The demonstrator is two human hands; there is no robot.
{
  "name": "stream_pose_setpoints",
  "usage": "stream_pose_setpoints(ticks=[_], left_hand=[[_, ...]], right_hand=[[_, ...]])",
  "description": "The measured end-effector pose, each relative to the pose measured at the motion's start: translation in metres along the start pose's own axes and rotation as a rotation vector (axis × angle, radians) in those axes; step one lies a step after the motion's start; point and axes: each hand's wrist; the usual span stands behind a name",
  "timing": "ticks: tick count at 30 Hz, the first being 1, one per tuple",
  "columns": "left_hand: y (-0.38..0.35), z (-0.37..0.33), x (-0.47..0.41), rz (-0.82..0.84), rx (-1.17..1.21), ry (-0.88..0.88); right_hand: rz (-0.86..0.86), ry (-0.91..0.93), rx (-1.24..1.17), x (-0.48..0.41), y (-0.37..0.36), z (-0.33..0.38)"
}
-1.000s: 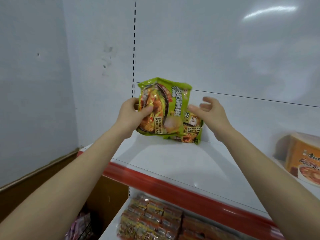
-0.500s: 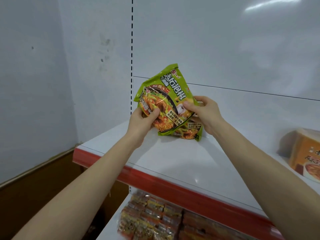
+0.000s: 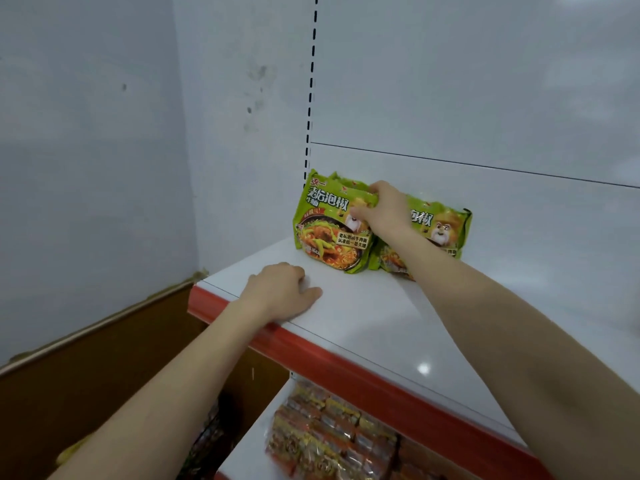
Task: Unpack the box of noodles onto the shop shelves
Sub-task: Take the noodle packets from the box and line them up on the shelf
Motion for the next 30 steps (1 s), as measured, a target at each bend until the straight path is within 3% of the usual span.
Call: stream_pose_setpoints(ticks=[7,14,24,30], left_hand=[[0.002,-0.003,0.003,-0.012,-0.013,0.039],[0.002,-0.004,0.003,-0.009,0.001,0.052],[0.002,-0.003,0.003,-0.015,-0.009,0.051],[0.001,-0.002,0.002,-0.028,-0.015,0.043]], right_hand=[[-0.045,0.141,0.342,-0.008,-0.014,-0.01],[0.049,0.219,0.632,-0.004,-0.019,-0.017],[0.018,0.242,0.729,-0.004,-0.023,-0.016],[0.05,0.234,0.622,0.004,-0.012,-0.016]])
Point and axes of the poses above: each hand's wrist, its own x-axis away from the middle knuckle, its own y-axis out of the back of the hand, z = x × y, and after that the axes turned 14 degrees about -x, right-handed
